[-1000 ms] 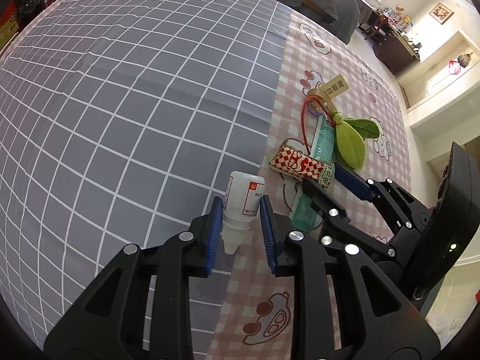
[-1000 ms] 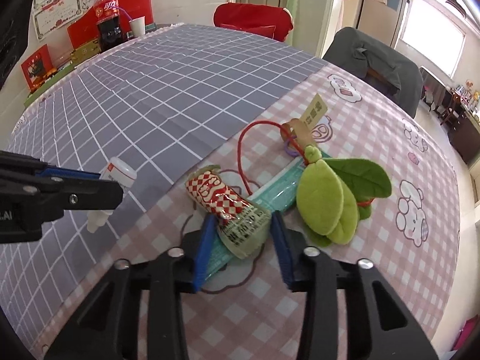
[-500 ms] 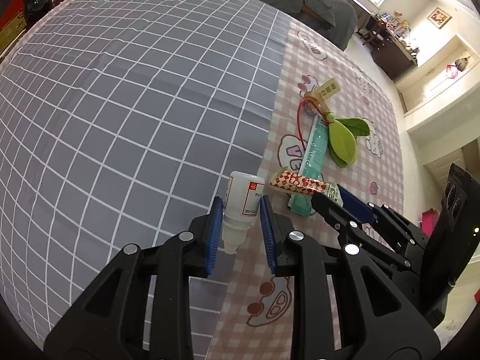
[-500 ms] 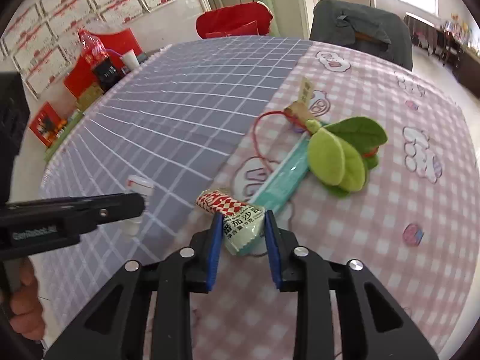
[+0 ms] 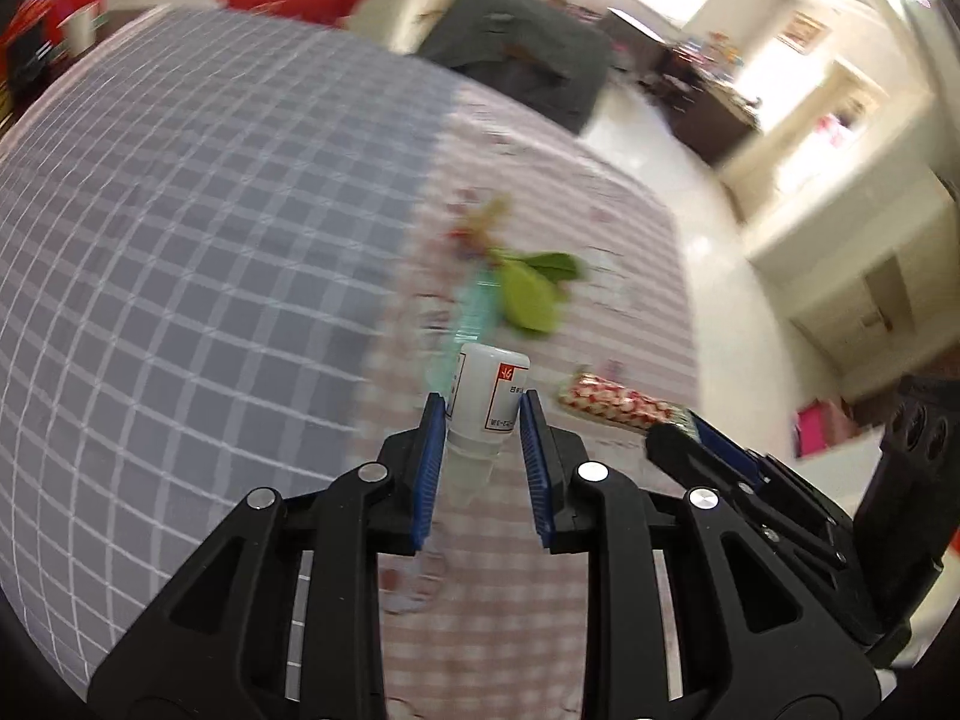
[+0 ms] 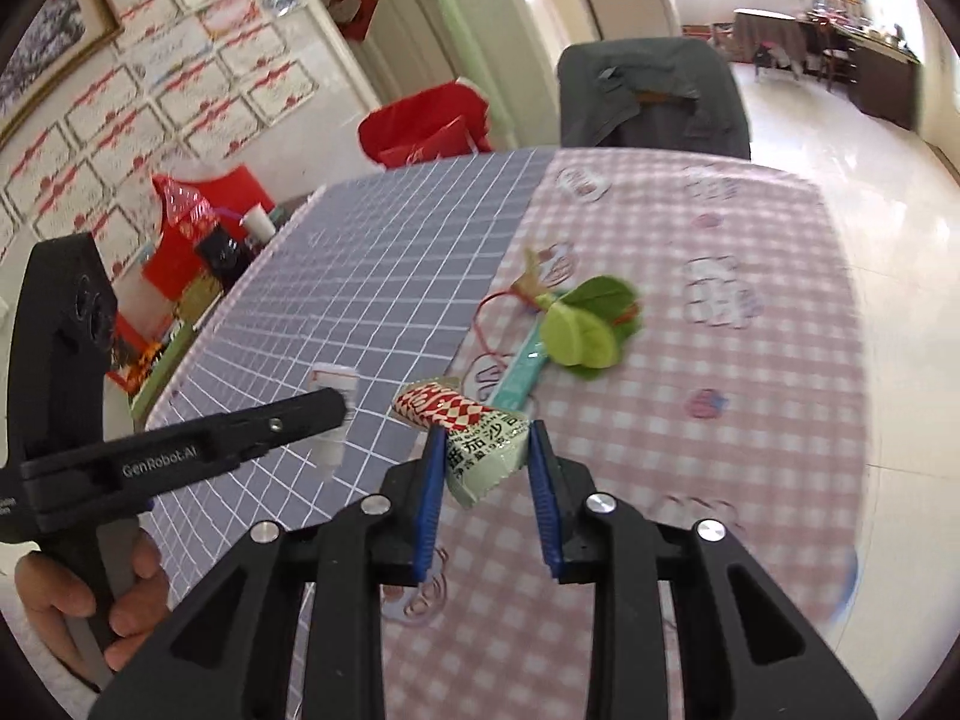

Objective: Collect trash
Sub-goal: 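Carry the bottle and packet over the blue bucket and open both tools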

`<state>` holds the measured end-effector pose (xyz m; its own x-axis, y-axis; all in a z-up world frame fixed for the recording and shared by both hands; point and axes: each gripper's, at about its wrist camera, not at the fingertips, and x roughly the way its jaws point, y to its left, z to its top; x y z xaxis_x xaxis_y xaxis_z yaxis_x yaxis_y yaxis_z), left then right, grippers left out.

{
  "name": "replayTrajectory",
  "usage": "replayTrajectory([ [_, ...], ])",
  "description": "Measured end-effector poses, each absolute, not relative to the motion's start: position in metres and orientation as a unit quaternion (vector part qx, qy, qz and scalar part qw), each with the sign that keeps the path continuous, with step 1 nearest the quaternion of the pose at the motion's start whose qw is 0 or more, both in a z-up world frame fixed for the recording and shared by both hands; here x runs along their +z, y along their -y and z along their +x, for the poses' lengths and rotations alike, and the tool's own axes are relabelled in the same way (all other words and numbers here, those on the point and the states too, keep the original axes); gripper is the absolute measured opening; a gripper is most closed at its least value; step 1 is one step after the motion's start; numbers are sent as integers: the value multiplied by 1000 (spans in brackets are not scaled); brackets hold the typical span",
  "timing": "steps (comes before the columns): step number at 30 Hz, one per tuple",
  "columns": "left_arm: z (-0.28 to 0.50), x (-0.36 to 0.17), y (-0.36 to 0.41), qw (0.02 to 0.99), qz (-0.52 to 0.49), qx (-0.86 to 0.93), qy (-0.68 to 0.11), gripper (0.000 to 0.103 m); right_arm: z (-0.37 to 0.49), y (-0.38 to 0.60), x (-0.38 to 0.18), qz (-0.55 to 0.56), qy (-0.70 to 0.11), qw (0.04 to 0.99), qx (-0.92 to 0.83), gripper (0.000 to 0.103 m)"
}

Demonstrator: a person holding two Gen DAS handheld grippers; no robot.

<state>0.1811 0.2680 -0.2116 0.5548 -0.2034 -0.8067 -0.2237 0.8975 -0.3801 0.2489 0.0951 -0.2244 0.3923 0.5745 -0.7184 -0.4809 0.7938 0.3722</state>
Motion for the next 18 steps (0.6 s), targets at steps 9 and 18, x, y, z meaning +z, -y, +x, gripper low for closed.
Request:
replayTrajectory([
  [9, 209, -182, -164, 858, -175, -69, -478, 25, 230, 18, -192, 129, -418, 856, 276, 27],
  [18, 234, -170, -14, 848, -96, -161, -496, 25, 210, 156, -179, 193, -379, 887, 178, 27],
])
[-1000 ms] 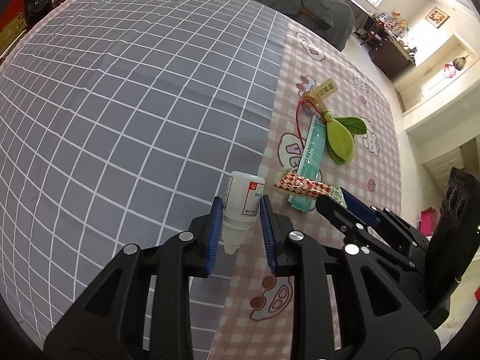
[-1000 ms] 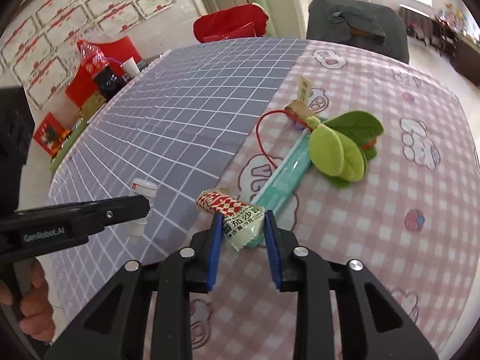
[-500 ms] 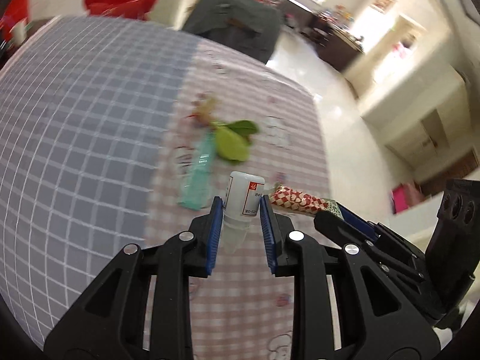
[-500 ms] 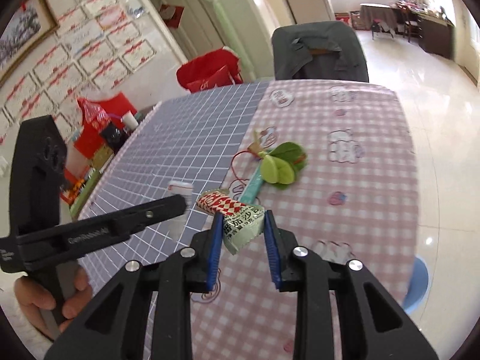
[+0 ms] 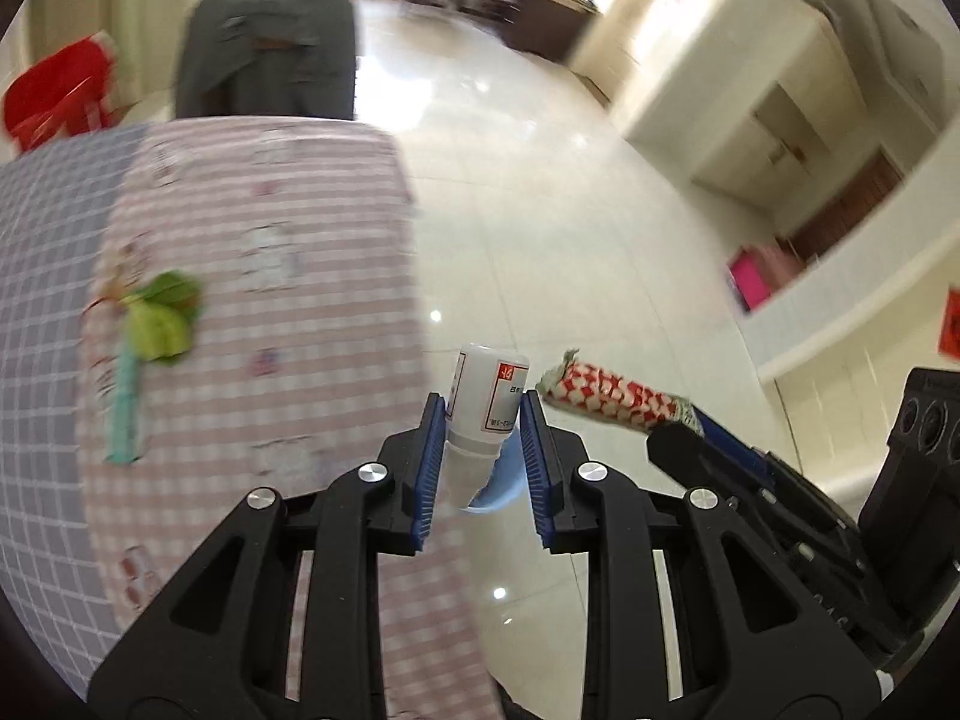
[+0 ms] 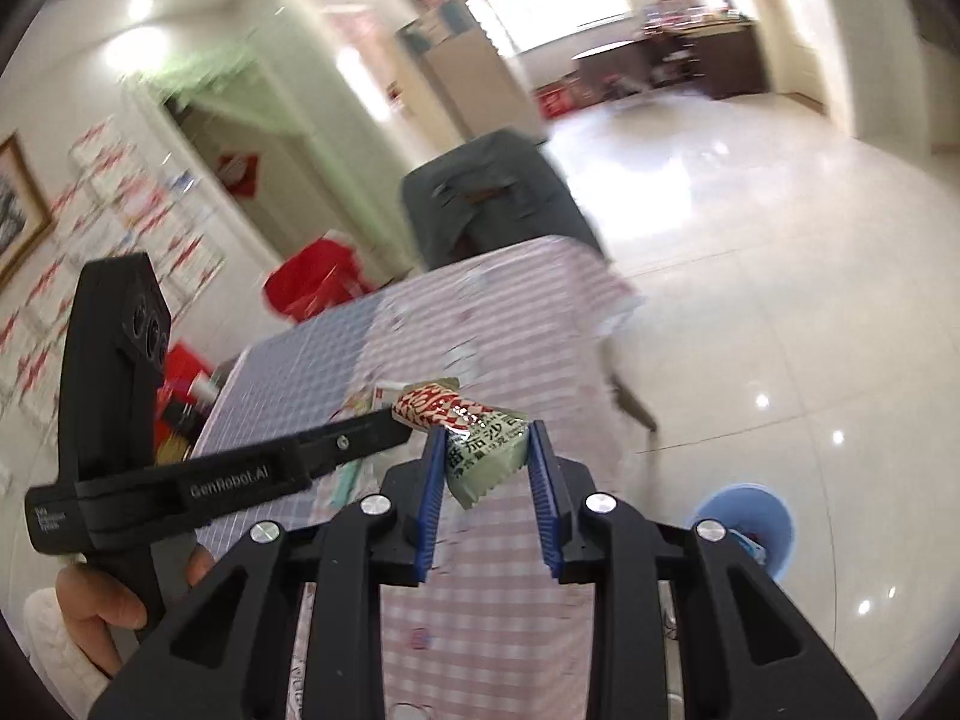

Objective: Collect trash
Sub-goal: 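Carry the bottle and packet over the blue bucket and open both tools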

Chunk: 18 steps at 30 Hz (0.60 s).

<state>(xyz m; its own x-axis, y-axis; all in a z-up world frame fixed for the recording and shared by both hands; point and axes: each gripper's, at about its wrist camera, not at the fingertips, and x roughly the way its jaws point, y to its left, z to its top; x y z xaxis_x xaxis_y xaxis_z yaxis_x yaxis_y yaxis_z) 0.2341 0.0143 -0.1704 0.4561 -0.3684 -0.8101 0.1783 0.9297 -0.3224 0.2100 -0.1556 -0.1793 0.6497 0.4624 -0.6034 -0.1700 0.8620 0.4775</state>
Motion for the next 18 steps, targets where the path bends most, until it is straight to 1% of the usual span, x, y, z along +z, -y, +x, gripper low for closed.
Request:
replayTrajectory([
  [8, 253, -185, 90, 827, -40, -208, -521, 26, 198, 246, -190, 234, -363, 895, 111, 27],
  [18, 272, -217, 154, 807, -10, -221, -547, 26, 196, 304, -212, 243, -370, 895, 53, 27],
])
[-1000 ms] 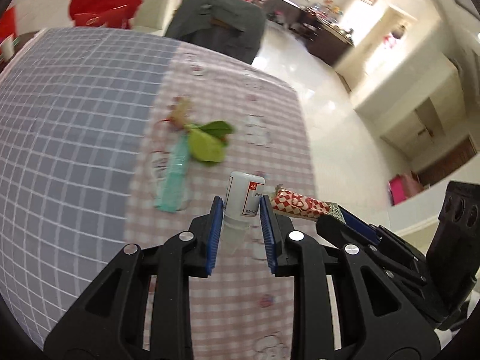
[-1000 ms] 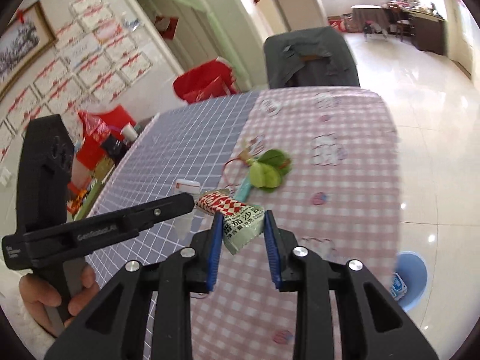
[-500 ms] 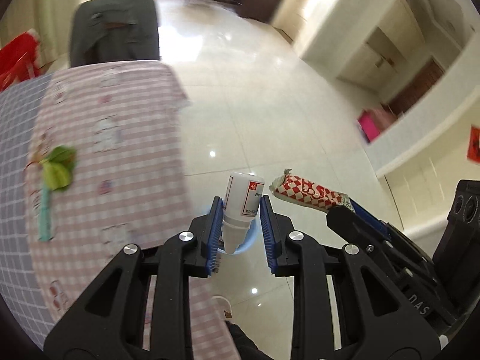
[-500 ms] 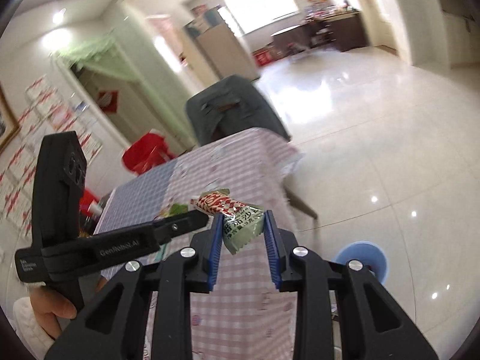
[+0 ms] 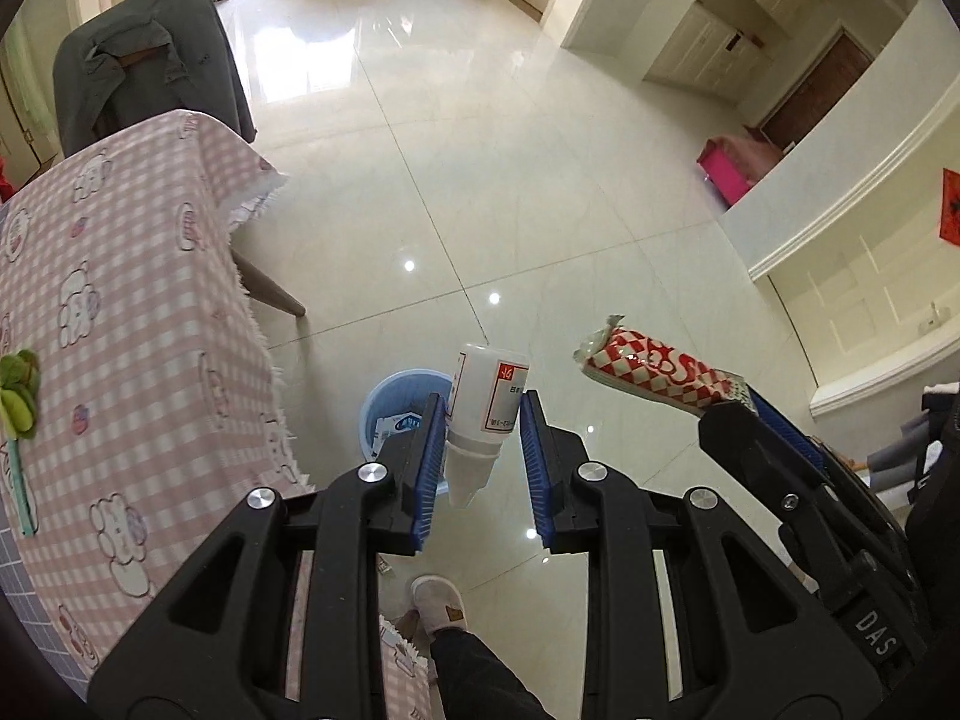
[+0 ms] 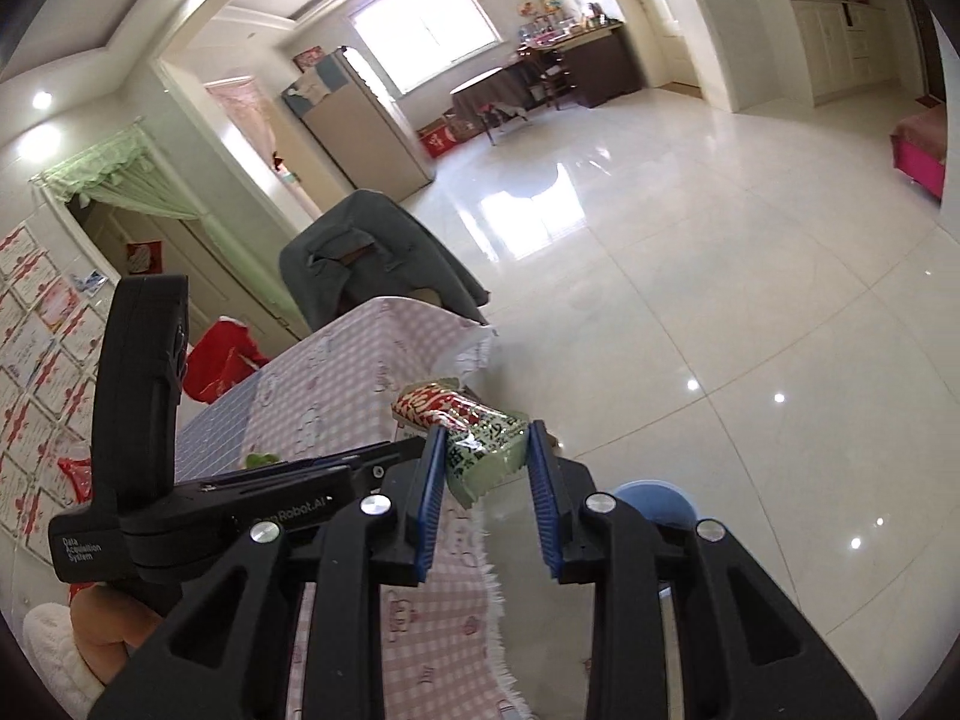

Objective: Collect trash
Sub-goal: 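Carry the bottle and packet over the blue bucket and open both tools, then move both open tools back over the table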

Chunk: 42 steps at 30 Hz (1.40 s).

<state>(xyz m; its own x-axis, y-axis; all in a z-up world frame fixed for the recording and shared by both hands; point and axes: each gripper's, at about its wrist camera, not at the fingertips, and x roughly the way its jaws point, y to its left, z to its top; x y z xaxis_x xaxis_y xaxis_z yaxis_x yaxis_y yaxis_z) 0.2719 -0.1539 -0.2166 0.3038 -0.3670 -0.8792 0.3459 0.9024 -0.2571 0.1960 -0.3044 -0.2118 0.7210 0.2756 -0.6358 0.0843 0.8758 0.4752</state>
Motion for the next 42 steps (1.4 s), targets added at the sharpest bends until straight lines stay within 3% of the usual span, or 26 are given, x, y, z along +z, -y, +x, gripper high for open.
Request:
replayTrajectory([
  [10, 296, -248, 179, 793, -1, -213, -570, 27, 206, 329, -229, 246, -381, 891, 27, 27],
  [13, 299, -251, 177, 793, -12, -200, -575, 56, 213, 329, -231, 246, -386, 889, 23, 27],
  [35, 313, -246, 128, 799, -45, -174, -574, 58, 233, 307, -243, 238, -401, 884, 24, 27],
  [42, 307, -238, 112, 805, -53, -174, -564, 60, 239, 301, -249, 229, -395, 890, 19, 40],
])
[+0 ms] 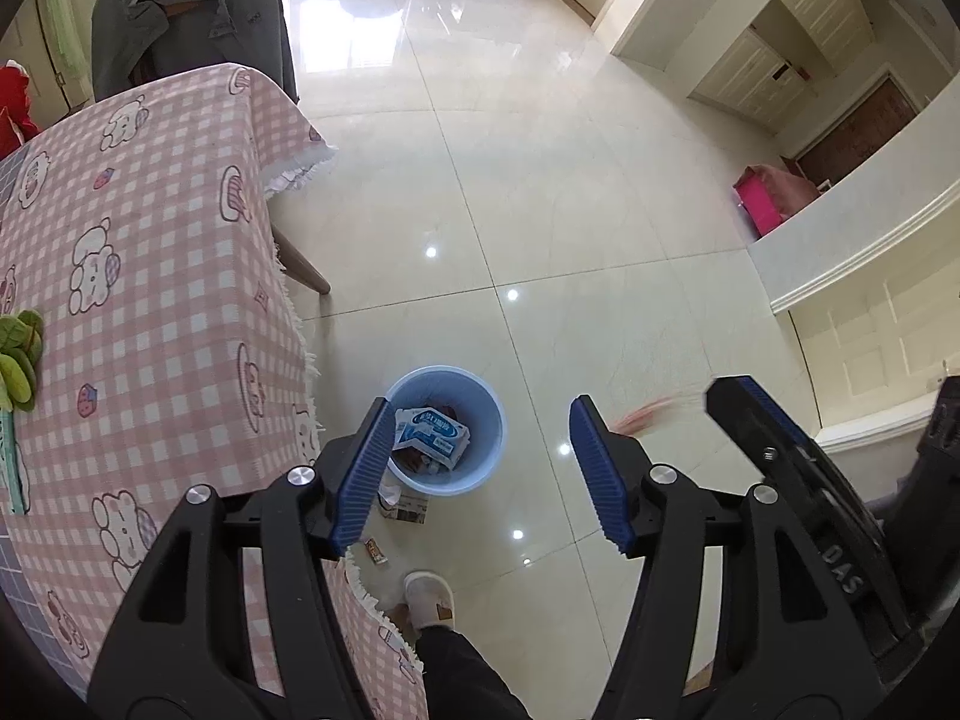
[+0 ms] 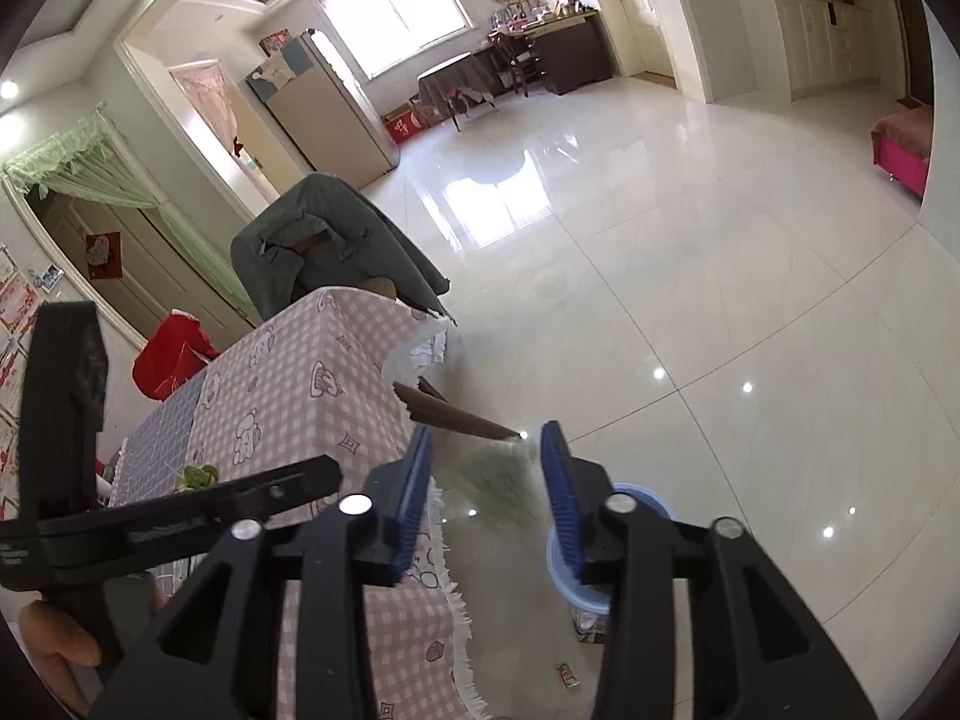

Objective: Collect trash
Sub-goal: 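Move both open tools back over the table, then close the left tool on the teal tube while the right reaches toward the green leaf keychain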

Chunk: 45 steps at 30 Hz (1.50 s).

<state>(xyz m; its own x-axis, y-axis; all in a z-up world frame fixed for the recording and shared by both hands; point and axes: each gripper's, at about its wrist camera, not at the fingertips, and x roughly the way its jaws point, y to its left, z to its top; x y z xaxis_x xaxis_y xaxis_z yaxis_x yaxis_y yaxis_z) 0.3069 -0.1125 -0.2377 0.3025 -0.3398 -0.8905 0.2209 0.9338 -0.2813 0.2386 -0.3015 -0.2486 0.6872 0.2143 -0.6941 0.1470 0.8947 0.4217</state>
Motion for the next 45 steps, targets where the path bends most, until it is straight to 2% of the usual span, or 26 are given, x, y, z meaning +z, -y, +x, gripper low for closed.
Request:
replayTrajectory([
  [12, 291, -217, 62, 814, -90, -163, -551, 61, 237, 266, -231, 224, -395, 890, 35, 45],
  [25, 260, -173, -77, 844, -170, -95, -500, 63, 260, 128, -175, 207, -383, 880, 190, 48],
  [35, 253, -218, -207, 840, -174, 19, -513, 63, 285, -3, -194, 130, -416, 863, 256, 50],
  [45, 266, -286, -254, 826, -146, 29, -544, 63, 311, -72, -249, 52, -425, 864, 266, 51],
])
